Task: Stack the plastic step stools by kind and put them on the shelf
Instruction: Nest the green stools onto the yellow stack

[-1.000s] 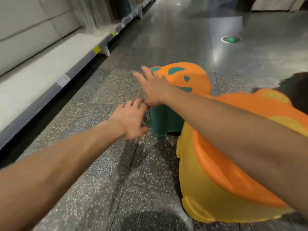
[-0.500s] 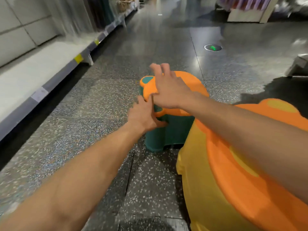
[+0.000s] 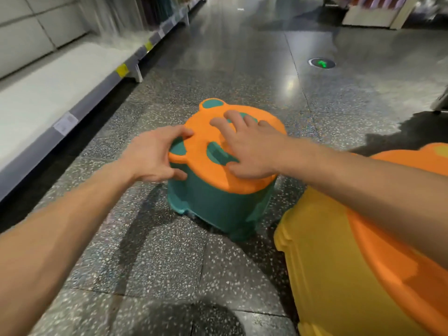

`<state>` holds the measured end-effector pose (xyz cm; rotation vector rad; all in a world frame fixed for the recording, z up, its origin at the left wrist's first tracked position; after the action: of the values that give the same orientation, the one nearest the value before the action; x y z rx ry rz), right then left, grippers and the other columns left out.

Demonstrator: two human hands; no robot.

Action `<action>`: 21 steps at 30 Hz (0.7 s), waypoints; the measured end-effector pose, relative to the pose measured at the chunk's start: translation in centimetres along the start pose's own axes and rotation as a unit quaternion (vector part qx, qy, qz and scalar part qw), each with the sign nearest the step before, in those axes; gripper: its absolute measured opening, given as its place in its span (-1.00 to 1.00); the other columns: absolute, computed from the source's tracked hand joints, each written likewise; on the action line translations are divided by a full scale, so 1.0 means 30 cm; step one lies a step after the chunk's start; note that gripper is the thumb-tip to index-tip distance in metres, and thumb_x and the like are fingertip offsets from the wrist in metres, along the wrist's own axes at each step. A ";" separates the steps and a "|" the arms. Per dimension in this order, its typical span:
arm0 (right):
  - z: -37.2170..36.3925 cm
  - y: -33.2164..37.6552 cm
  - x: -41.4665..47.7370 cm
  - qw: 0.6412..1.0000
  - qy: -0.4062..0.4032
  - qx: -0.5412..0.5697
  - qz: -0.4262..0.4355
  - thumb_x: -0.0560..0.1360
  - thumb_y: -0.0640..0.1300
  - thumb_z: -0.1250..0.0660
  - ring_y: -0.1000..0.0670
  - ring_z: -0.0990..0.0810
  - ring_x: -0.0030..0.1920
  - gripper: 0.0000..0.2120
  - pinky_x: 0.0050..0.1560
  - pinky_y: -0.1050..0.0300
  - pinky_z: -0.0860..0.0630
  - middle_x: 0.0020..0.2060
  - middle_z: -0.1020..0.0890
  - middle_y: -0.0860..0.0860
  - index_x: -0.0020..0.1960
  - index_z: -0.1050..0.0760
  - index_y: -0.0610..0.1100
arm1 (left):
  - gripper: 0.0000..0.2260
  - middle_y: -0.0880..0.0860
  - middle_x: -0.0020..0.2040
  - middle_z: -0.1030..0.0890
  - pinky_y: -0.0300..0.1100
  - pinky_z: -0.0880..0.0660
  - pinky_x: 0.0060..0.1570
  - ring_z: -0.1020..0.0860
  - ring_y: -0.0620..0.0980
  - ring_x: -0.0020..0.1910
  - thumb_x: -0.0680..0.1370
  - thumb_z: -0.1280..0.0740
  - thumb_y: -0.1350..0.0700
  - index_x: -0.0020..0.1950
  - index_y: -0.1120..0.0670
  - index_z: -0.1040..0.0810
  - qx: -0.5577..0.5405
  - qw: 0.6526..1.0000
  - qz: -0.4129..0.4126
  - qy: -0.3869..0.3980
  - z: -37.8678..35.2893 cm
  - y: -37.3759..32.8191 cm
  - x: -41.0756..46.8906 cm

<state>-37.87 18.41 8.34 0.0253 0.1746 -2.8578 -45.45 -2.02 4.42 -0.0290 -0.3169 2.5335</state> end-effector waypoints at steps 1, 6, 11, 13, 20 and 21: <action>-0.004 0.019 0.009 1.000 0.005 0.009 0.002 0.50 0.10 -0.36 -0.29 -0.31 0.46 -0.15 0.31 -0.26 -0.37 0.53 -0.15 -0.15 0.62 0.04 0.00 | -0.01 -0.02 0.47 -0.52 0.06 -0.45 0.40 -0.52 0.09 0.42 0.19 -0.73 -0.11 0.55 -0.11 -0.36 -0.016 1.000 0.000 0.019 0.010 0.046 -0.017; -0.031 0.083 0.043 0.989 0.071 0.120 -0.037 0.52 0.06 -0.39 -0.31 -0.21 0.49 -0.14 0.31 -0.33 -0.37 0.54 -0.08 -0.12 0.61 0.07 0.04 | -0.02 0.03 0.46 -0.44 -0.16 -0.30 0.32 -0.42 0.01 0.41 0.27 -0.73 0.17 0.58 0.01 -0.31 -0.029 0.996 -0.009 0.079 0.051 0.172 -0.093; -0.027 0.122 0.048 0.985 0.133 0.112 -0.016 0.36 0.34 -0.48 -0.32 -0.02 0.58 0.03 0.37 -0.47 -0.29 0.63 0.15 0.04 0.61 0.10 0.28 | -0.08 0.14 0.43 -0.40 0.01 -0.33 0.39 -0.38 0.16 0.43 0.32 -0.64 0.21 0.57 0.00 -0.25 0.034 0.994 -0.041 0.095 0.031 0.203 -0.118; -0.034 0.122 0.049 0.983 0.155 0.101 0.003 0.25 0.48 -0.48 -0.29 0.06 0.61 0.11 0.39 -0.54 -0.22 0.63 0.24 0.16 0.59 0.13 0.39 | -0.10 0.16 0.40 -0.41 0.04 -0.35 0.35 -0.39 0.19 0.40 0.32 -0.59 0.24 0.55 -0.02 -0.23 0.053 0.993 -0.055 0.090 0.015 0.196 -0.108; -0.105 0.124 0.038 0.974 0.206 0.086 0.020 0.28 0.60 -0.31 -0.31 0.16 0.62 0.06 0.39 -0.61 -0.09 0.64 0.25 0.18 0.59 0.18 0.41 | -0.14 0.21 0.50 -0.29 0.23 -0.36 0.42 -0.34 0.30 0.45 0.40 -0.49 0.24 0.59 -0.08 -0.14 0.103 0.991 -0.054 0.065 -0.036 0.181 -0.098; -0.108 0.123 0.041 0.974 0.208 0.083 0.021 0.29 0.60 -0.29 -0.31 0.15 0.62 0.04 0.39 -0.61 -0.09 0.65 0.23 0.17 0.59 0.18 0.41 | -0.17 0.20 0.55 -0.24 0.26 -0.36 0.43 -0.32 0.31 0.48 0.43 -0.46 0.23 0.59 -0.10 -0.14 0.092 0.994 -0.042 0.051 -0.049 0.180 -0.115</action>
<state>-38.03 14.95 4.64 0.6552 0.0167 -2.7796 -45.40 -7.94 1.56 -0.0719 -0.0413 2.4575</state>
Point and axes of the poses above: each hand's wrist, its own x-axis towards the middle knuckle, its own z-axis out of the back of the hand, y = z × x, the point moved 4 cm from there along x, towards the middle knuckle
